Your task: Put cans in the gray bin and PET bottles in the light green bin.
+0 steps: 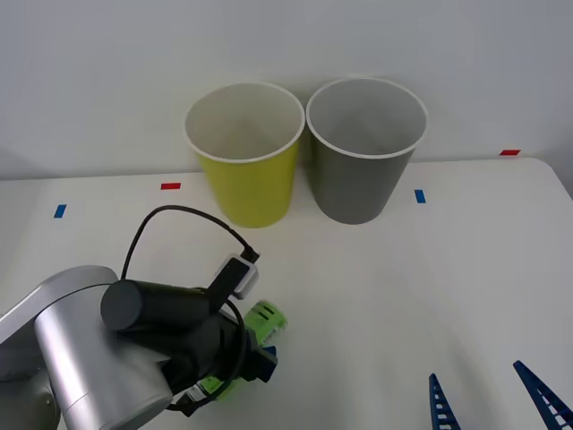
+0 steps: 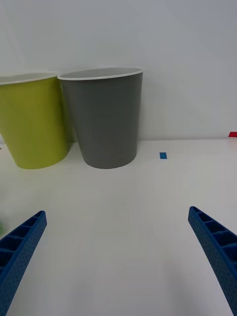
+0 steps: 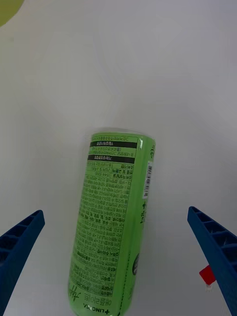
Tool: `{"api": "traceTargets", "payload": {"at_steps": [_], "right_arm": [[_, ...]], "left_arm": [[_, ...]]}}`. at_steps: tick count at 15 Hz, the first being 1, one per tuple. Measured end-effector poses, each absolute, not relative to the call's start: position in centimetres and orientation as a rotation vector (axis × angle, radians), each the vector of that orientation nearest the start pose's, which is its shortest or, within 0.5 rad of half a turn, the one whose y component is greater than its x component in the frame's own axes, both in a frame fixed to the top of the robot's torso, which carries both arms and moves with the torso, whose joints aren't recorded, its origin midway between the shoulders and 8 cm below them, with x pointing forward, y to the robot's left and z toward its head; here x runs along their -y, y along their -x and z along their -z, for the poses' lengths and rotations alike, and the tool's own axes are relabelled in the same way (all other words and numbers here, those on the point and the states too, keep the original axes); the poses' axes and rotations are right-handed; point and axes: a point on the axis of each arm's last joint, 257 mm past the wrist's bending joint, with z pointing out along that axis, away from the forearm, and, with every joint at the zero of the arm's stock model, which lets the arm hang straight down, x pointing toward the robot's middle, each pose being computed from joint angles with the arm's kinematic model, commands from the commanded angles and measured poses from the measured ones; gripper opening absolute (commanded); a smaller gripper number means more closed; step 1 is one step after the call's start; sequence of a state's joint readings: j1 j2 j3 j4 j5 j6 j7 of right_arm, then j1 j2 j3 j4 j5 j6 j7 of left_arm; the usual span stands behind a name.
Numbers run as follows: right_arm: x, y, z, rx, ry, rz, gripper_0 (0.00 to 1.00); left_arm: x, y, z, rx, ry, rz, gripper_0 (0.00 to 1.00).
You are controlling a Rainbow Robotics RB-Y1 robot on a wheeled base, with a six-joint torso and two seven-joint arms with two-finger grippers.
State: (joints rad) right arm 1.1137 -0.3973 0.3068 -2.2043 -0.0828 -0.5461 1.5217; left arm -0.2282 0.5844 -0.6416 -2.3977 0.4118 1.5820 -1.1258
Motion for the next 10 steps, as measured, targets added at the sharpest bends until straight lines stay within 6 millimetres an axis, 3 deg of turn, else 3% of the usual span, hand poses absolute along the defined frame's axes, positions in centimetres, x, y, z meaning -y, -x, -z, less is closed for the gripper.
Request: {"api": "traceTargets", "payload": {"at_steps": [10], "right_arm": [[21.8, -22.5, 20.7, -1.548, 0.081, -0.131, 1.00]], "left_arm": [[-7.2, -34.1, 27.9, -2.513, -0.782, 0.099, 1.00]]}}
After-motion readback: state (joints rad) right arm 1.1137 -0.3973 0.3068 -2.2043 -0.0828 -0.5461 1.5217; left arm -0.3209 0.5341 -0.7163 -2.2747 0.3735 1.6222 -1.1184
